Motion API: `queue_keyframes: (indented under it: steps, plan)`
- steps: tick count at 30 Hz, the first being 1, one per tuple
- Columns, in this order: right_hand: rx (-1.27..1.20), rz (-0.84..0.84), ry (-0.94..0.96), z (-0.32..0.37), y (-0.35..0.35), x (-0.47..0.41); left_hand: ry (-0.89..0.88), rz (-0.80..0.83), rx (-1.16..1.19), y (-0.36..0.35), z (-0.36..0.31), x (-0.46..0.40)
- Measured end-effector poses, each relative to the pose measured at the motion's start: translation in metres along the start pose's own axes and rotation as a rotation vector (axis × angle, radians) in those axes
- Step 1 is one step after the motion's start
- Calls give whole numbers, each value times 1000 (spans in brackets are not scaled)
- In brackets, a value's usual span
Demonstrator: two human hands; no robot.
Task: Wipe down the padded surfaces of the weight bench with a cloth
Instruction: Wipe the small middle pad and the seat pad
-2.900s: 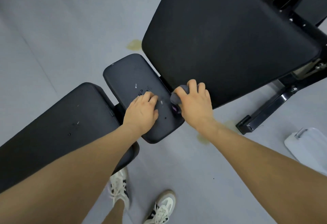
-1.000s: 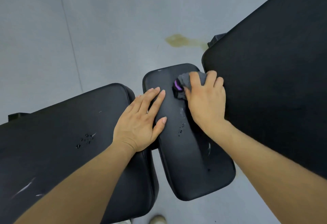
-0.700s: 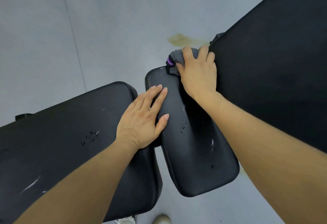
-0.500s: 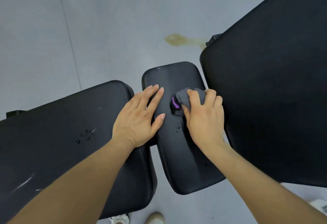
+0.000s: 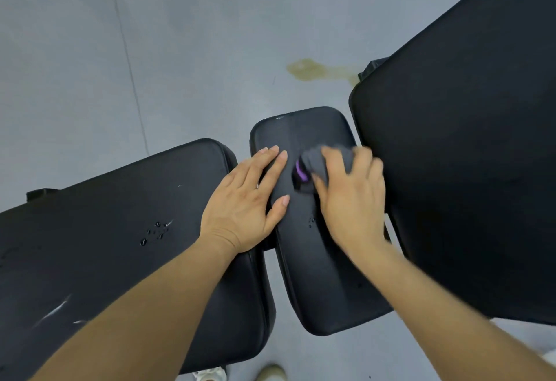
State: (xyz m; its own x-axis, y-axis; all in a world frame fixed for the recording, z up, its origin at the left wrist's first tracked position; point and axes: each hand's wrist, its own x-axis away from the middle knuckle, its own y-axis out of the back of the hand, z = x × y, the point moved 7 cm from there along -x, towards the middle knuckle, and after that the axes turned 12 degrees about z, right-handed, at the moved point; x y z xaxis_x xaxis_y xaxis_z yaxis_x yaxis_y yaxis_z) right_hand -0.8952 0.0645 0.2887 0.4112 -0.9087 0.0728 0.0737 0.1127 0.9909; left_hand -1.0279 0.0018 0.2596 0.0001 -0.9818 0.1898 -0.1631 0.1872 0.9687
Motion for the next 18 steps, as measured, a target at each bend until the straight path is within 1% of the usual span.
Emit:
queue_keyframes:
  steps: [1, 3, 7, 11, 13, 16, 18]
  plan:
    - [7, 16, 0, -3, -1, 12, -2, -4, 5, 0, -1, 0]
    - [27, 42, -18, -5, -1, 3, -7, -13, 14, 1, -1, -1]
    - [76, 16, -74, 11, 0, -64, -12, -17, 25, -1, -1, -1]
    - [49, 119, -116, 20, -5, -103, -7, -17, 18, -2, 0, 0]
    - [43, 100, -119, 21, -2, -94, -5, -7, 7, -2, 2, 0]
    - [23, 76, -82, 23, -5, -47, 10, -4, -9, -2, 2, 2]
    - [7, 62, -49, 25, -5, -5, 81, -12, -20, 1, 13, 10]
